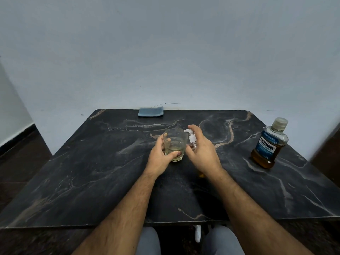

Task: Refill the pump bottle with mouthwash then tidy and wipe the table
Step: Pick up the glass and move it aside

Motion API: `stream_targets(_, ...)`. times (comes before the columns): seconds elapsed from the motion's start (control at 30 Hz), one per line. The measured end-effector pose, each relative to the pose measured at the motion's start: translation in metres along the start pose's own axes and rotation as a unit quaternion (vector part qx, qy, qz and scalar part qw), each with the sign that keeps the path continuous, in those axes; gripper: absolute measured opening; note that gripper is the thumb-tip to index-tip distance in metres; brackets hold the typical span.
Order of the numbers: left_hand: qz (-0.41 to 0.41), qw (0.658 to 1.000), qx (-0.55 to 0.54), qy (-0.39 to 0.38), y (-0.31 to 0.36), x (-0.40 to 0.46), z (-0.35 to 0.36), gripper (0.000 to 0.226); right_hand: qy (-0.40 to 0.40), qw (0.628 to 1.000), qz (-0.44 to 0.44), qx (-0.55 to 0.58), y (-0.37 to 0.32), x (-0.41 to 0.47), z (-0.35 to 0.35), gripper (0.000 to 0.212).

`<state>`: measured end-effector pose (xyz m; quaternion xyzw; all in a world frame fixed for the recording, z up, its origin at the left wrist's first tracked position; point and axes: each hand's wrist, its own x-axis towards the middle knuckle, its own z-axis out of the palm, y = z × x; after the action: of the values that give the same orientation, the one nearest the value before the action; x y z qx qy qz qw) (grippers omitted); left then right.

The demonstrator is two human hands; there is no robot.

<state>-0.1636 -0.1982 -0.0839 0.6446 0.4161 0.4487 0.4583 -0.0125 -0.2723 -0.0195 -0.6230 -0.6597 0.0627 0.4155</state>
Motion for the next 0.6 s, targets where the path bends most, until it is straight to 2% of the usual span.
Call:
stream_targets(0.17,-0.004,1.000,-0.002,-0.001,0.000,0.000,0.000,0.086,0.012,1.000,0.009,-0.012,0.001,0.000,0.001,0.039)
stream_targets(0.4,0.000,1.000,-0.001,0.000,-0.001,-0.001,0.000,0.086,0.025,0.999,0.023,0.019,0.005,-0.003,0.000,0.070)
stream_targets(0.6,-0.007,1.000,0.006,0.002,0.002,-0.002,-0.001,0.086,0.065,0.993,0.040,0.090,0.018,-0.006,-0.008,0.069)
